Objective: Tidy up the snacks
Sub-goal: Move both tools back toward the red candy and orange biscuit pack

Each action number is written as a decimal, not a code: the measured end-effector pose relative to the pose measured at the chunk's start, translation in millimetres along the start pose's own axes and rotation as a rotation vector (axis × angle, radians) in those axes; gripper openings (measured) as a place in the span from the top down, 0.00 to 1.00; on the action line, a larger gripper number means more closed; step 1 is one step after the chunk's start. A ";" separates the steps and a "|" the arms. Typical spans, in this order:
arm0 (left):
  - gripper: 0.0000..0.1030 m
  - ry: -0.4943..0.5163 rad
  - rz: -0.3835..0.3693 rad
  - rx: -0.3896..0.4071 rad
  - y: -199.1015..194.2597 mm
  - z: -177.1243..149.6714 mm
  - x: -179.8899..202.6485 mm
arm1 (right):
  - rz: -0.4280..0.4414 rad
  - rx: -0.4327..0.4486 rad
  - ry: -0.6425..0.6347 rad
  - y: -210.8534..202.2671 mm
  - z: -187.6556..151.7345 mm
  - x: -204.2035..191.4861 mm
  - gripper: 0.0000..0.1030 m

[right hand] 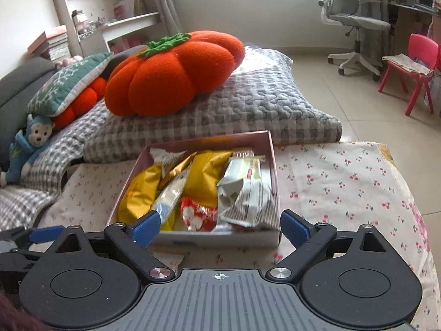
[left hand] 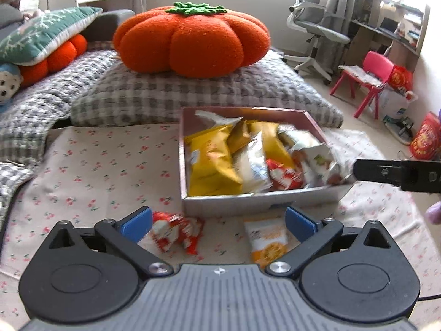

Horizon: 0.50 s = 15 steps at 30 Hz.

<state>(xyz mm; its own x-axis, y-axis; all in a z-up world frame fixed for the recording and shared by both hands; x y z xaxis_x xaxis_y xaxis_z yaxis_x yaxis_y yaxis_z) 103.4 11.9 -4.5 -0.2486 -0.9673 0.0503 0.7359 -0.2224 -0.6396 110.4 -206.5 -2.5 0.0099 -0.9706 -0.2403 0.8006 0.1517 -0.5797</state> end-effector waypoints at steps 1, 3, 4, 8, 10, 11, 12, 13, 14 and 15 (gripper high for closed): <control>0.01 0.013 0.014 0.002 0.6 -3.3 -1.7 | 0.000 0.001 -0.001 -0.4 -4.3 0.1 0.06; 0.01 0.056 0.031 0.005 1.2 -9.2 -3.9 | -0.012 0.001 -0.008 -0.5 -12.8 -1.0 0.06; 0.01 0.082 0.034 0.008 3.0 -11.8 -5.1 | -0.031 0.013 -0.014 -1.9 -15.5 -1.9 0.06; 0.01 0.124 0.048 0.002 11.1 -26.8 -14.1 | -0.069 0.057 -0.051 -4.4 -25.6 -10.6 0.06; 0.01 0.115 0.056 -0.011 14.0 -33.3 -19.6 | -0.072 0.059 -0.076 -2.3 -31.7 -14.8 0.06; 0.01 0.100 0.057 -0.012 16.3 -35.5 -23.1 | -0.069 0.054 -0.089 -0.6 -35.6 -17.7 0.06; 0.01 0.087 0.057 -0.010 16.9 -37.3 -25.7 | -0.065 0.047 -0.096 0.4 -38.2 -19.8 0.06; 0.01 0.073 0.055 -0.006 18.1 -39.3 -28.5 | -0.059 0.039 -0.100 1.9 -41.8 -21.8 0.05; 0.01 0.060 0.051 0.006 19.3 -40.7 -31.5 | -0.050 0.029 -0.103 4.4 -45.5 -23.5 0.05; 0.01 0.054 0.049 0.015 19.3 -43.0 -33.4 | -0.043 0.021 -0.106 6.4 -48.8 -25.4 0.05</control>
Point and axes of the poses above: each gripper's, at about its wrist camera, not at the fingertips, and y roughly the way its jaws point, x to its right, z to its top, the point moved 4 cm from there along y, roughly the way its jaws point, and after that the axes turned 6 degrees about x, right-handed, at the moved point
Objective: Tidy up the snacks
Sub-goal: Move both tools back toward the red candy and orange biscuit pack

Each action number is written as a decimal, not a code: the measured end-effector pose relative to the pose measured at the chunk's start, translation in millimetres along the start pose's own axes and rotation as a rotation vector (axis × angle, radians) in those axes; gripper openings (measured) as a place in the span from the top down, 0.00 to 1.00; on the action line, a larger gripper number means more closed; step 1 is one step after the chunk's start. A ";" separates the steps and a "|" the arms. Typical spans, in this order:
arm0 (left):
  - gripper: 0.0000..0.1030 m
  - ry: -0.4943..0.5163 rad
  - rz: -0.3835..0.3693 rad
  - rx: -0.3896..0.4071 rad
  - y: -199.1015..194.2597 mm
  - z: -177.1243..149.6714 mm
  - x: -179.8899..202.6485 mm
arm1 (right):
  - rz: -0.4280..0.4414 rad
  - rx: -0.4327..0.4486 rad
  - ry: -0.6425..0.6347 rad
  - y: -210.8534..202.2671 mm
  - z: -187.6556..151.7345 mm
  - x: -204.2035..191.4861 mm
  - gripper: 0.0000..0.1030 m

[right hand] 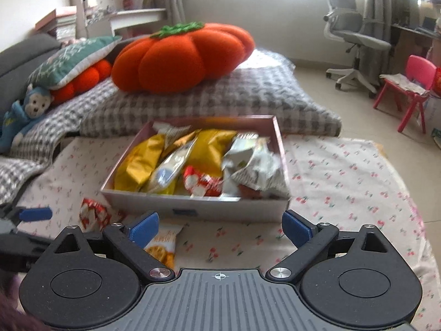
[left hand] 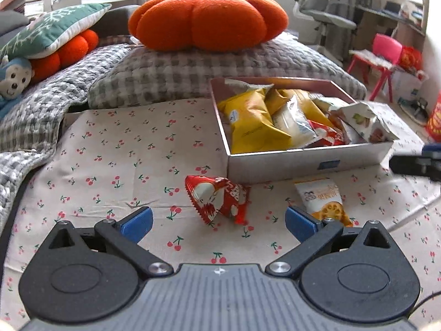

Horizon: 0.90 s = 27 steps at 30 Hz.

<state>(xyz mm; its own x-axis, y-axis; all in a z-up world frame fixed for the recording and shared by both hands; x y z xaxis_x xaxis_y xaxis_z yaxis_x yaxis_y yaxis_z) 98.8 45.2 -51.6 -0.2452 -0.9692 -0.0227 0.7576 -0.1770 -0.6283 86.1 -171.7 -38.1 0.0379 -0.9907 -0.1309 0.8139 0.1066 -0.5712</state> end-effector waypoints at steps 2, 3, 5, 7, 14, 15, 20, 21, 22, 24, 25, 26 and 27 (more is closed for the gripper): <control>0.01 -0.017 -0.004 0.017 2.4 -2.9 -5.0 | 0.016 -0.016 -0.015 4.9 -6.6 -4.3 0.05; 0.01 -0.029 -0.006 0.025 3.8 -4.4 -7.5 | 0.023 -0.021 -0.023 6.7 -9.6 -6.1 0.05; 0.01 -0.054 -0.014 0.034 7.7 -7.4 -12.7 | 0.037 -0.026 -0.043 9.9 -16.1 -10.0 0.05; 0.01 -0.086 -0.015 0.039 12.0 -10.4 -18.0 | 0.046 -0.030 -0.066 14.0 -22.1 -13.1 0.05; 0.04 -0.231 -0.086 0.032 30.3 -16.2 -23.4 | 0.109 -0.050 -0.120 28.0 -36.8 -22.5 0.05; 0.04 -0.237 -0.092 0.038 31.7 -16.0 -22.3 | 0.119 -0.053 -0.124 30.2 -38.6 -24.2 0.05; 0.10 -0.225 -0.120 0.065 35.5 -12.2 -13.0 | 0.167 -0.094 -0.132 43.1 -47.2 -33.9 0.05; 0.11 -0.222 -0.122 0.067 35.8 -12.2 -11.8 | 0.172 -0.098 -0.135 44.9 -48.6 -35.6 0.05; 0.12 -0.217 -0.123 0.069 35.8 -12.1 -10.0 | 0.175 -0.103 -0.138 46.6 -49.9 -37.2 0.05; 0.16 -0.205 -0.123 0.073 36.3 -11.5 -8.0 | 0.180 -0.112 -0.141 50.0 -52.2 -39.2 0.05; 0.17 -0.198 -0.122 0.074 37.4 -11.1 -7.7 | 0.181 -0.115 -0.144 51.6 -53.4 -40.2 0.05; 0.18 -0.193 -0.120 0.075 37.2 -11.1 -7.0 | 0.177 -0.107 -0.154 52.1 -54.1 -41.4 0.05; 0.19 -0.189 -0.118 0.076 36.9 -11.2 -6.7 | 0.176 -0.102 -0.165 53.0 -54.7 -43.1 0.05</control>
Point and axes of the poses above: each gripper's, at about its wrist camera, not at the fingertips, and y roughly the way its jaws point, x to its right, z to its top, the point moved 4 cm from there along y, roughly the way its jaws point, and after that the axes turned 6 degrees about x, right-handed, at the moved point
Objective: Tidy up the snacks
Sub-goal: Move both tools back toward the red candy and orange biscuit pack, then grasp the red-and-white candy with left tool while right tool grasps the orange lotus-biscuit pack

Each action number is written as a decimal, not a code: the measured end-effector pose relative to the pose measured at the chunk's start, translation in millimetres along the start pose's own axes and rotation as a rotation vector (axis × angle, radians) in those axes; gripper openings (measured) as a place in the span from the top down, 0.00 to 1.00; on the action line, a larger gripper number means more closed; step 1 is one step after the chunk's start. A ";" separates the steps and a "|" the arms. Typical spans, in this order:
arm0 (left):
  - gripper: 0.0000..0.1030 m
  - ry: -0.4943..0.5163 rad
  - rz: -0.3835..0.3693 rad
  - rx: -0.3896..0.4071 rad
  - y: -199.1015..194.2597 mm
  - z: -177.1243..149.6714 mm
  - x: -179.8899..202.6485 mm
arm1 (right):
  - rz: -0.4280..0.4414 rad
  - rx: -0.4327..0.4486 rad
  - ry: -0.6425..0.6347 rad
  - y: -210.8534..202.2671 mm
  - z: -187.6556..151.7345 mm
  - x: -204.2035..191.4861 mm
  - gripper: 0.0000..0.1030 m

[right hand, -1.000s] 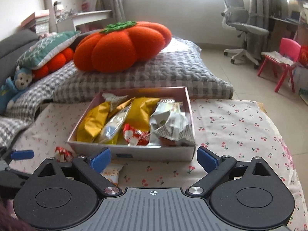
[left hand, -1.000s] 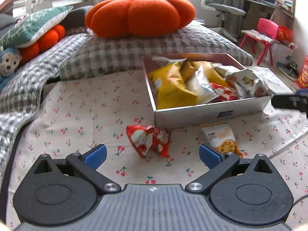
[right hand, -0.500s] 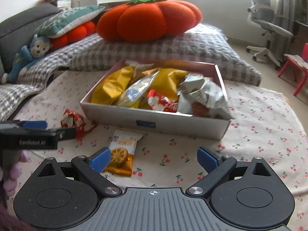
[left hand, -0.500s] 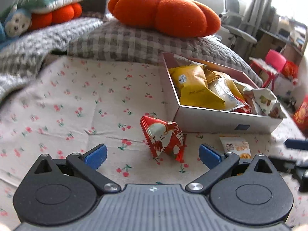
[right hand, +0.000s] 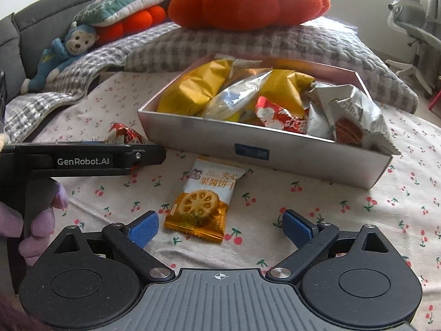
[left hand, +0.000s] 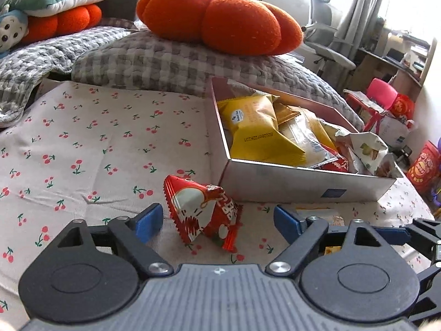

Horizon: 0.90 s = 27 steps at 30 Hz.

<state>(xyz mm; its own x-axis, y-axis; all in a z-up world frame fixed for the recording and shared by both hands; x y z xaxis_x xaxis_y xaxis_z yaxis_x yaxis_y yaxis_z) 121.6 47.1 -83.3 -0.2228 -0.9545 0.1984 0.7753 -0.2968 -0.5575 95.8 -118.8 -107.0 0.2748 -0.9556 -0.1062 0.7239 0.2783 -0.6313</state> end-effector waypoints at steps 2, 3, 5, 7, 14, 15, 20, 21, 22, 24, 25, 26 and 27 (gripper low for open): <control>0.22 0.007 0.007 -0.001 0.4 0.1 -1.1 | -0.006 0.005 -0.021 1.4 -0.4 -2.3 0.05; 0.25 0.011 0.012 -0.003 1.9 0.8 -2.0 | -0.009 0.008 -0.025 1.7 -0.6 -2.9 0.05; 0.28 0.012 0.020 -0.004 1.6 1.3 -2.7 | -0.016 0.010 -0.037 2.3 -0.8 -4.7 0.05; 0.33 0.004 0.026 -0.006 1.3 2.2 -4.0 | -0.018 0.011 -0.045 3.4 -0.6 -5.9 0.05; 0.51 -0.012 0.057 -0.014 -0.9 4.0 -9.4 | -0.034 0.037 -0.093 11.0 1.0 -13.2 0.05; 0.54 -0.017 0.059 -0.016 -0.9 4.5 -10.4 | -0.037 0.039 -0.090 11.5 1.6 -13.6 0.05; 0.63 -0.058 0.040 -0.038 -2.0 6.4 -14.2 | -0.048 0.049 -0.089 12.6 2.6 -15.2 0.07; 0.63 -0.062 0.038 -0.040 -2.1 6.3 -14.0 | -0.049 0.051 -0.089 12.1 2.4 -14.7 0.07; 0.64 -0.062 0.038 -0.041 -2.3 6.2 -13.9 | -0.049 0.054 -0.088 12.3 2.6 -14.8 0.07; 0.65 -0.062 0.036 -0.044 -2.7 5.9 -13.3 | -0.051 0.059 -0.086 11.9 2.8 -14.6 0.10; 0.66 -0.062 0.035 -0.046 -2.7 6.0 -13.0 | -0.051 0.060 -0.086 11.7 3.2 -14.4 0.13; 0.66 -0.062 0.034 -0.049 -3.0 5.8 -12.5 | -0.052 0.063 -0.087 11.3 3.8 -14.3 0.16; 0.67 -0.062 0.033 -0.052 -3.0 5.9 -12.6 | -0.053 0.064 -0.087 10.9 4.1 -14.4 0.18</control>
Point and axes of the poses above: each gripper's, at about its wrist camera, not at the fingertips, and y roughly the way its jaws point, x to its right, z to its top, the point moved 4 cm from there along y, roughly the way its jaws point, and after that the axes turned 6 degrees about x, right-handed, at the moved point
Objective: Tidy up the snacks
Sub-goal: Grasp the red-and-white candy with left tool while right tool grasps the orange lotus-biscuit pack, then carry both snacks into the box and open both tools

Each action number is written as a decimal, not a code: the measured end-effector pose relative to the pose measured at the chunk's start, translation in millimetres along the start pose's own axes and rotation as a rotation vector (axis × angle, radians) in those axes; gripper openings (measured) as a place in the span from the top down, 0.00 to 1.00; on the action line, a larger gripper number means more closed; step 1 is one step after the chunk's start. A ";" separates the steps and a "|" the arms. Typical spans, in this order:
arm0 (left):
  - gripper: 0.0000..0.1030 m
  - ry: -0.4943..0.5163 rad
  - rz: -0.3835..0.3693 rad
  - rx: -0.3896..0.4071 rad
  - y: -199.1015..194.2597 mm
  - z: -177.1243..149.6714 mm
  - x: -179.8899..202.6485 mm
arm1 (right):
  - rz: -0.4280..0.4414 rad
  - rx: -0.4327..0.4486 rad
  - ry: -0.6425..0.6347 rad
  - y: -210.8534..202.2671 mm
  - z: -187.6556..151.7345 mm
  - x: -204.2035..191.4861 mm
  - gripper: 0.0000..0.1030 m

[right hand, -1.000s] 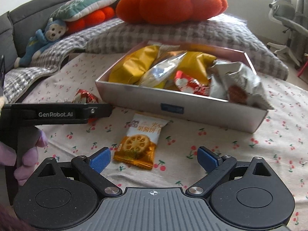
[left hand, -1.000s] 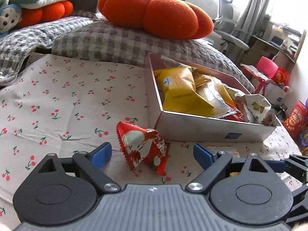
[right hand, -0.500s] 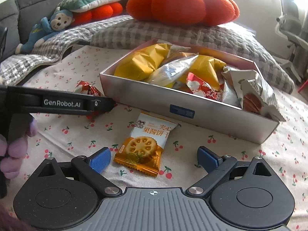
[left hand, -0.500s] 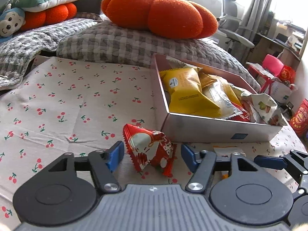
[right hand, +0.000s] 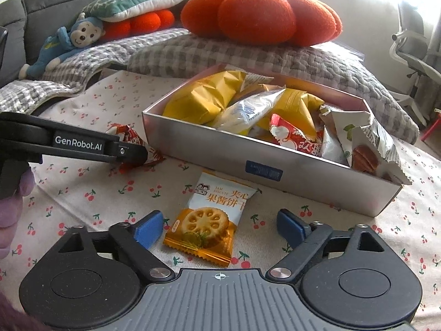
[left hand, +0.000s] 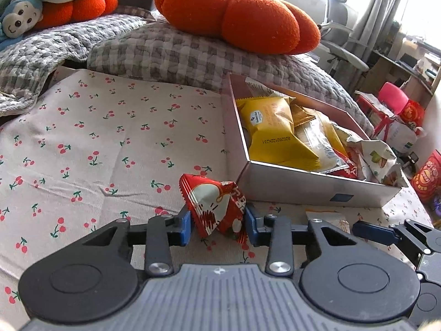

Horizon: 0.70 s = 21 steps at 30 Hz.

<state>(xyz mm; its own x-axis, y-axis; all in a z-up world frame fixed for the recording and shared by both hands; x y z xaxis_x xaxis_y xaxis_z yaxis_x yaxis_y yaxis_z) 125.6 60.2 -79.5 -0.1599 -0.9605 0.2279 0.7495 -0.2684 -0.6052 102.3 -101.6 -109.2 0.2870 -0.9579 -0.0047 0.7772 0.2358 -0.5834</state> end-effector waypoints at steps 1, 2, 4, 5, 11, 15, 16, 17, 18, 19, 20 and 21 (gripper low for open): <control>0.67 0.001 -0.001 -0.005 -0.2 -0.1 0.4 | -0.001 0.001 -0.001 -0.2 0.6 0.1 0.22; 0.67 0.002 -0.001 -0.009 -0.4 0.2 0.5 | 0.001 0.001 -0.001 -0.2 1.2 0.2 0.25; 0.68 -0.006 -0.003 -0.019 -0.7 0.9 -0.3 | 0.003 0.004 -0.003 -0.4 2.2 0.3 0.32; 0.68 -0.013 -0.003 -0.023 -1.1 1.0 -0.6 | 0.005 0.004 -0.005 -0.6 2.6 0.4 0.37; 0.68 -0.019 0.012 -0.049 -4.0 0.3 1.4 | 0.012 0.000 0.005 -3.3 5.3 2.0 0.63; 0.69 -0.021 0.024 -0.071 -7.4 -0.8 2.8 | 0.022 -0.012 0.050 -6.3 5.2 5.9 0.63; 0.69 -0.023 0.025 -0.076 -8.6 -1.2 3.2 | 0.027 -0.014 0.059 -7.7 5.6 6.7 0.63; 0.69 -0.024 0.026 -0.082 -9.6 -1.5 3.6 | 0.031 -0.016 0.067 -9.1 6.0 7.4 0.63; 0.69 -0.025 0.027 -0.086 -10.7 -1.8 4.0 | 0.035 -0.017 0.078 -10.8 6.7 8.2 0.63; 0.69 -0.026 0.029 -0.091 -12.0 -2.0 4.5 | 0.041 -0.019 0.088 -12.3 7.5 8.9 0.63; 0.69 -0.026 0.031 -0.096 -13.1 -2.1 5.2 | 0.047 -0.022 0.098 -13.5 8.1 9.6 0.63; 0.69 -0.026 0.033 -0.101 -14.3 -2.3 6.3 | 0.051 -0.024 0.107 -14.9 8.8 10.5 0.63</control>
<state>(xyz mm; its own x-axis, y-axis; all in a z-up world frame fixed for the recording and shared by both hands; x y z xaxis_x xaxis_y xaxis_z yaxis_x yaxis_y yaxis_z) 112.5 57.8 -71.1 -0.1189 -0.9670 0.2253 0.6853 -0.2441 -0.6861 98.7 -113.7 -93.4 0.2634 -0.9571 -0.1211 0.7490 0.2820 -0.5995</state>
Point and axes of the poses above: each gripper's, at about its wrist camera, not at the fingertips, and y roughly the way its jaws point, x to its right, z to its top, the point moved 4 cm from there along y, roughly the way its jaws point, and after that the axes turned 6 degrees about x, right-handed, at the moved point
